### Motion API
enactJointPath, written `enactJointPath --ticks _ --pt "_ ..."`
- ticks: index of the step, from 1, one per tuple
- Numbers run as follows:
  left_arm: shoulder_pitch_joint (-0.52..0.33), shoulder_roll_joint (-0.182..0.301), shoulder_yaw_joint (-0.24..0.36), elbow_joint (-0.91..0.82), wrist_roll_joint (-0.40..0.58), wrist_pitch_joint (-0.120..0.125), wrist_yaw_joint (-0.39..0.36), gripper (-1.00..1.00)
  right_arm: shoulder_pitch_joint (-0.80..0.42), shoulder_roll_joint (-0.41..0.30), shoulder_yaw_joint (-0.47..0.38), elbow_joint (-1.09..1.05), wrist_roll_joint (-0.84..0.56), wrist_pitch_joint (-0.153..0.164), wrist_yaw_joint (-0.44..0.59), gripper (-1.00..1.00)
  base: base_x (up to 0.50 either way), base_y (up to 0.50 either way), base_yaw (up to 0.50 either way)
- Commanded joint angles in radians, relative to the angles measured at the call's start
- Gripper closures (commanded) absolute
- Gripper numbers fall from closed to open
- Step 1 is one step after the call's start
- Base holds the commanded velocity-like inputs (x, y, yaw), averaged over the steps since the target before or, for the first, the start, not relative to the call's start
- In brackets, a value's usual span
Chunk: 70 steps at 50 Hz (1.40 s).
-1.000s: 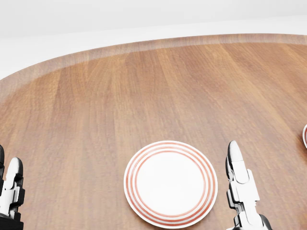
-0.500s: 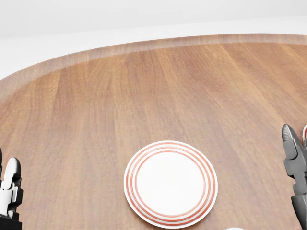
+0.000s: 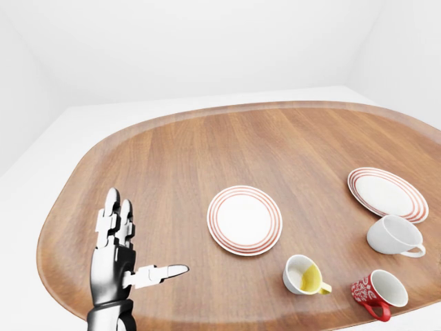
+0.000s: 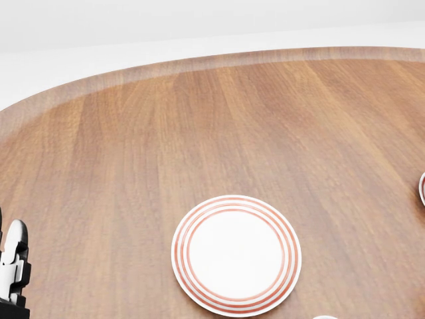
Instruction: Put the red mug on the left plate.
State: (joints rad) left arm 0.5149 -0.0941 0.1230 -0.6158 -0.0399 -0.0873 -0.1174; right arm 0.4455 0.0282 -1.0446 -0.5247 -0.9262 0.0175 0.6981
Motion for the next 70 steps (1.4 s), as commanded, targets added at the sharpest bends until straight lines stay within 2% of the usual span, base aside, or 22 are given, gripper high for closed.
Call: enactJointPath --ticks 1,3,5,7,8,10,12,15,26,29,38,46,60,70 --pt "-0.001 -0.001 -0.001 0.002 0.005 0.000 0.001 -1.00 0.007 -0.023 -0.197 0.151 0.040 -0.063 0.000 -1.00 0.00 0.00 0.00" --pt "-0.001 -0.001 -0.006 0.003 0.010 0.000 0.003 -1.00 -0.002 -0.029 -0.202 0.145 0.049 -0.057 0.000 -1.00 0.00 0.00 0.00" --pt "-0.002 0.001 -0.008 0.005 0.012 0.000 0.007 -1.00 -0.021 -0.047 -0.196 0.130 0.047 -0.028 0.000 -1.00 0.00 0.00 0.00" --pt "-0.002 0.002 -0.009 0.005 0.012 0.000 0.008 -1.00 -0.021 -0.048 -0.195 0.130 0.047 -0.027 0.000 -1.00 0.00 0.00 0.00" --pt "-0.002 0.003 -0.009 0.003 0.010 0.000 0.008 -1.00 -0.041 -0.070 -0.179 0.114 0.039 -0.002 0.000 -1.00 0.00 0.00 0.00" --pt "-0.003 0.004 -0.010 0.004 0.011 0.000 0.010 -1.00 -0.045 -0.077 -0.172 0.107 0.037 0.007 0.000 -1.00 0.00 0.00 0.00" --pt "-0.003 0.005 -0.014 0.004 0.015 0.000 0.012 -1.00 -0.066 -0.105 -0.154 0.087 0.023 0.046 0.000 -1.00 0.00 0.00 0.00" --pt "-0.002 0.007 -0.016 0.004 0.014 0.000 0.014 -1.00 -0.083 -0.132 -0.134 0.076 0.003 0.070 0.000 -1.00 0.00 0.00 0.00" --pt "-0.003 0.011 -0.020 0.005 0.015 0.000 0.019 -1.00 -0.149 -0.197 -0.040 0.014 -0.096 0.070 0.000 -1.00 0.00 0.00 0.00" --pt "-0.004 0.012 -0.019 0.007 0.015 0.000 0.020 -1.00 -0.188 -0.237 0.001 0.038 -0.116 0.070 0.000 -1.00 0.00 0.00 0.00" --pt "-0.005 0.013 -0.020 0.007 0.016 0.000 0.022 -1.00 -0.238 -0.297 0.110 0.123 -0.178 0.070 0.000 -1.00 0.00 0.00 0.00" --pt "-0.007 0.012 -0.019 0.009 0.016 0.000 0.020 -1.00 -0.221 -0.295 0.166 0.142 -0.159 0.070 0.000 -1.00 0.00 0.00 0.00" --pt "-0.007 0.013 -0.021 0.008 0.018 0.000 0.022 -1.00 -0.185 -0.252 0.152 0.125 -0.100 0.070 0.000 -1.00 0.00 0.00 0.00" --pt "-0.012 0.015 -0.025 0.011 0.020 0.000 0.026 -1.00 -0.183 -0.261 0.124 0.194 -0.007 0.070 0.000 -1.00 0.00 0.00 0.00"
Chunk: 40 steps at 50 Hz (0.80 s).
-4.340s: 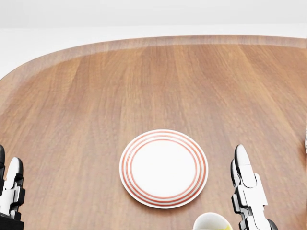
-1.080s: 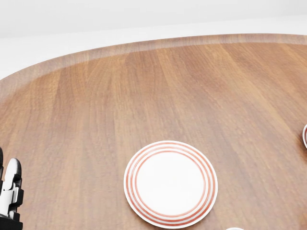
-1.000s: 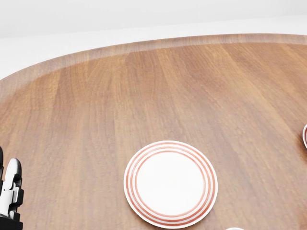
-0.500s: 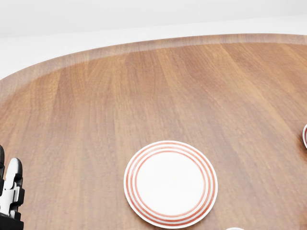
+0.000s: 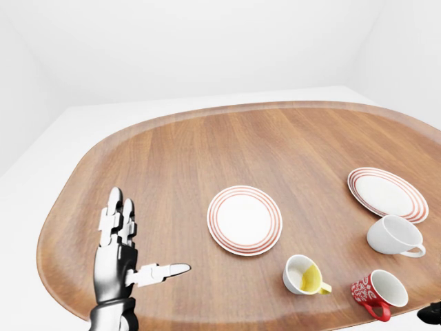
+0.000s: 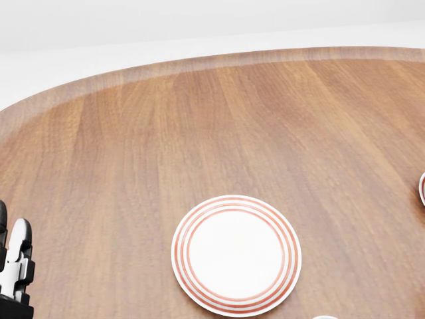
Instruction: Put the red mug on the left plate.
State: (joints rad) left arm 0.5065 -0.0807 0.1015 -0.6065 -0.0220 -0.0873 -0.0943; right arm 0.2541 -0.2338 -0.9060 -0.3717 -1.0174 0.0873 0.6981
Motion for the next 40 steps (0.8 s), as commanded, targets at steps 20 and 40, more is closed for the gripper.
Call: enactJointPath --ticks 20,40 --pt "0.001 0.011 -0.018 0.005 0.009 0.000 0.017 -1.00 -0.019 -0.069 0.053 0.277 0.203 0.000 0.000 -1.00 0.00 0.00 0.00" --pt "-0.001 0.010 -0.017 0.004 0.010 0.000 0.017 -1.00 -0.071 -0.139 0.218 0.504 0.273 0.000 0.000 -1.00 0.00 0.00 0.00"
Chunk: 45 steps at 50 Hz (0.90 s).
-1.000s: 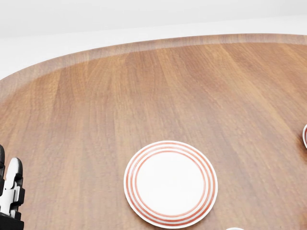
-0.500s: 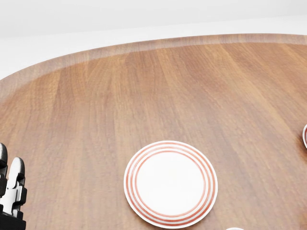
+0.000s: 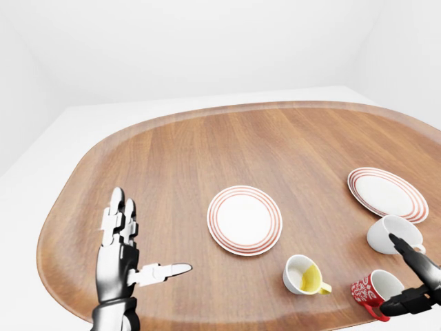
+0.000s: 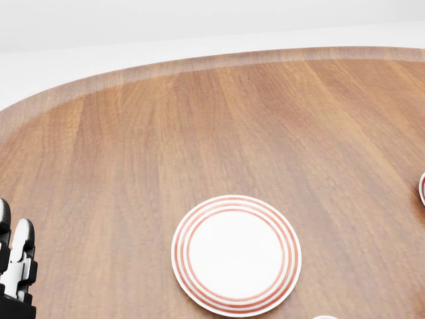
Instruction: Put the red mug on the left plate.
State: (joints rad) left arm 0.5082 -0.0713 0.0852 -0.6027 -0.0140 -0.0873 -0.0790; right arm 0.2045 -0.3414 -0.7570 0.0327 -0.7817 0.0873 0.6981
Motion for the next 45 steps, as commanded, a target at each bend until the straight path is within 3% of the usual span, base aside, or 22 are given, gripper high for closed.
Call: enactJointPath --ticks 1,13,15,16,17,36,45 --pt "-0.003 0.001 0.002 0.000 -0.001 0.000 0.000 -1.00 -0.038 -0.041 0.088 0.144 0.037 0.000 0.000 -1.00 0.00 0.00 0.00" --pt "-0.001 -0.001 0.003 -0.003 0.000 0.000 -0.002 -1.00 -0.019 -0.054 0.127 0.204 0.084 0.000 -0.005 -1.00 0.00 0.00 0.00" --pt "-0.002 -0.001 0.003 -0.002 0.001 0.000 -0.002 -1.00 -0.015 -0.053 0.127 0.206 0.090 0.000 -0.009 -0.30 0.00 0.00 0.00" --pt "-0.003 -0.001 0.003 -0.002 0.001 0.000 -0.001 -1.00 -0.013 -0.053 0.127 0.206 0.091 0.000 -0.009 0.77 0.00 0.00 0.00" --pt "-0.005 -0.001 0.003 -0.001 0.002 0.000 0.000 -1.00 -0.004 -0.050 0.130 0.207 0.092 0.000 -0.001 1.00 0.00 0.00 0.00" --pt "-0.003 -0.001 0.004 -0.002 0.000 0.000 -0.001 -1.00 0.017 -0.048 0.118 0.242 0.097 0.000 -0.018 1.00 0.00 0.00 0.00" --pt "-0.005 -0.003 0.013 0.001 -0.007 0.000 -0.003 -1.00 0.000 -0.027 0.058 0.036 0.087 0.000 0.000 1.00 0.00 0.00 0.00"
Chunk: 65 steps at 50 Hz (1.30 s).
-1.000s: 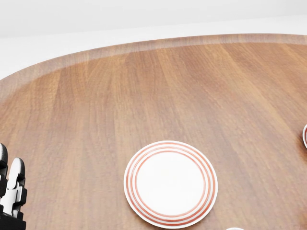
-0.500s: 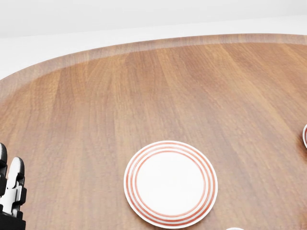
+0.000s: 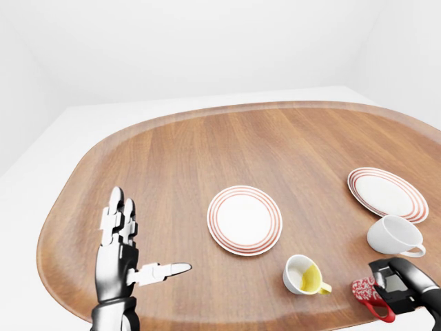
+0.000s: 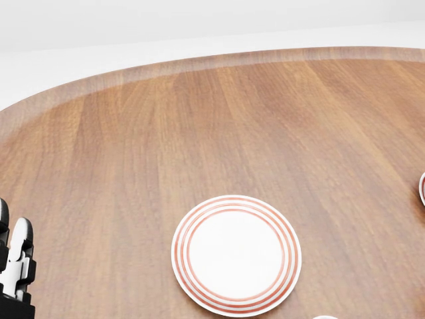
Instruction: Put the red mug on the left plate.
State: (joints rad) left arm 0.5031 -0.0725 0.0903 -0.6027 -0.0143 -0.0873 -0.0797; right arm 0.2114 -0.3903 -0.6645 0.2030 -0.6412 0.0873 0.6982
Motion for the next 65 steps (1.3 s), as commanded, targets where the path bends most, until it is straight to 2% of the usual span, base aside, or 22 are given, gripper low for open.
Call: enactJointPath --ticks 1,5,9,10,13,18,20,22,26,27,30,34,37,39,43,44,47,52,58,65 --pt "0.001 -0.002 0.010 0.000 -0.008 0.000 -0.004 -1.00 -0.027 0.019 -0.030 -0.184 -0.075 0.000 0.000 1.00 0.00 0.00 0.00" --pt "0.001 -0.006 0.012 0.002 -0.006 0.000 -0.007 -1.00 -0.100 -0.004 -0.001 -0.296 -0.149 0.000 0.000 1.00 0.00 0.00 0.00" --pt "0.001 -0.006 0.012 0.002 -0.006 0.000 -0.008 -1.00 -0.102 -0.003 -0.002 -0.298 -0.153 0.000 0.000 1.00 0.00 0.00 0.00" --pt "0.002 -0.007 0.014 0.001 -0.008 0.000 -0.008 -1.00 -0.224 -0.068 0.076 -0.399 -0.260 0.000 0.000 1.00 0.00 0.00 0.00" --pt "0.002 -0.008 0.015 0.001 -0.008 0.000 -0.010 -1.00 -0.343 -0.116 0.165 -0.427 -0.352 0.000 0.000 1.00 0.00 0.00 0.00" --pt "0.004 -0.010 0.018 -0.001 -0.011 0.000 -0.012 -1.00 -0.545 -0.155 0.312 -0.392 -0.474 0.000 0.000 1.00 0.00 0.00 0.00" --pt "0.004 -0.011 0.019 -0.002 -0.012 0.000 -0.013 -1.00 -0.599 -0.152 0.344 -0.369 -0.503 0.000 0.000 1.00 0.00 0.00 0.00" --pt "0.005 -0.012 0.019 -0.002 -0.012 0.000 -0.014 -1.00 -0.697 -0.140 0.402 -0.322 -0.536 0.000 0.000 1.00 0.00 0.00 0.00" --pt "0.004 -0.012 0.018 0.000 -0.010 0.000 -0.015 -1.00 -0.800 -0.112 0.449 -0.235 -0.558 0.000 0.000 1.00 0.00 0.00 0.00" --pt "0.002 -0.012 0.017 0.002 -0.006 0.000 -0.014 -1.00 -0.863 -0.088 0.480 -0.172 -0.539 0.000 0.000 1.00 0.00 0.00 0.00" --pt "-0.001 -0.011 0.019 0.002 -0.008 0.000 -0.013 -1.00 -0.913 -0.067 0.505 -0.103 -0.524 0.000 0.000 1.00 0.00 0.00 0.00" --pt "0.002 -0.012 0.025 0.000 -0.013 0.000 -0.016 -1.00 -1.061 0.002 0.579 0.191 -0.494 0.000 0.000 1.00 0.00 0.00 0.00" --pt "0.003 -0.014 0.028 -0.002 -0.015 0.000 -0.019 -1.00 -1.111 0.022 0.601 0.295 -0.477 0.000 0.000 1.00 0.00 0.00 0.00" --pt "0.003 -0.015 0.032 -0.003 -0.019 0.000 -0.021 -1.00 -1.205 0.062 0.635 0.476 -0.459 0.000 0.000 1.00 0.00 0.00 0.00" --pt "0.003 -0.017 0.032 -0.002 -0.017 0.000 -0.023 -1.00 -1.255 0.081 0.655 0.586 -0.451 0.000 0.000 1.00 0.00 0.00 0.00" --pt "0.000 -0.017 0.033 -0.002 -0.017 0.000 -0.023 -1.00 -1.311 0.122 0.672 0.706 -0.435 0.000 -0.017 1.00 0.00 0.00 0.00" --pt "0.001 -0.018 0.032 -0.003 -0.016 0.000 -0.025 -1.00 -1.366 0.154 0.691 0.843 -0.416 0.000 -0.080 1.00 0.00 0.00 0.00" --pt "0.000 -0.019 0.034 -0.006 -0.017 0.000 -0.026 -1.00 -1.399 0.200 0.709 0.951 -0.378 0.000 -0.141 1.00 0.00 0.00 0.00" --pt "0.001 -0.020 0.038 -0.010 -0.020 0.000 -0.028 -1.00 -1.368 0.251 0.729 1.014 -0.349 0.000 -0.196 1.00 0.00 0.00 0.00" --pt "-0.005 -0.021 0.040 -0.007 -0.019 0.000 -0.029 -1.00 -1.364 0.280 0.747 1.054 -0.347 0.000 -0.197 1.00 0.00 0.00 0.00"
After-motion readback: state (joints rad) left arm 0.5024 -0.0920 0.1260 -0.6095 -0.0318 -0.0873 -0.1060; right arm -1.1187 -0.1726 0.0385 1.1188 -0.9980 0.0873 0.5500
